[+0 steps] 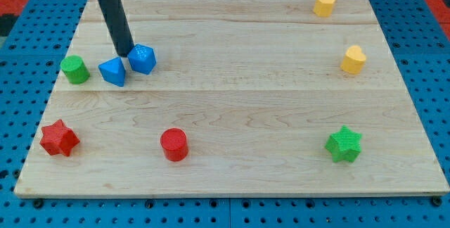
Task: Point at the green circle
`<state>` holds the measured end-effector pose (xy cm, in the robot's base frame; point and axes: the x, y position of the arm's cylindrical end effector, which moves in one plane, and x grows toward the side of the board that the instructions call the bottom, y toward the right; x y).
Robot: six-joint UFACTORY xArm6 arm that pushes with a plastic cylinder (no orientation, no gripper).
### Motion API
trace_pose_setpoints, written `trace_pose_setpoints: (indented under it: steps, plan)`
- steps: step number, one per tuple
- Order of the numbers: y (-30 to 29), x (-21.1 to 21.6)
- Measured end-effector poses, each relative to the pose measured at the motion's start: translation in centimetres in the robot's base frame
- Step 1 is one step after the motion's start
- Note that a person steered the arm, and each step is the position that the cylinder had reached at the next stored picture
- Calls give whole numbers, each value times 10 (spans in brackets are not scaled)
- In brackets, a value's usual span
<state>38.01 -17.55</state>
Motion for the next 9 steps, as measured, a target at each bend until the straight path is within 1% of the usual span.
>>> trace_pose_setpoints:
  steps: [1, 2, 3, 4, 6, 8, 9]
  plan:
    - [-7, -6]
    - [-9, -30]
    - [-57, -45]
    - [-124, -14]
    - [-129, 0]
    - [-129, 36]
    - [-129, 40]
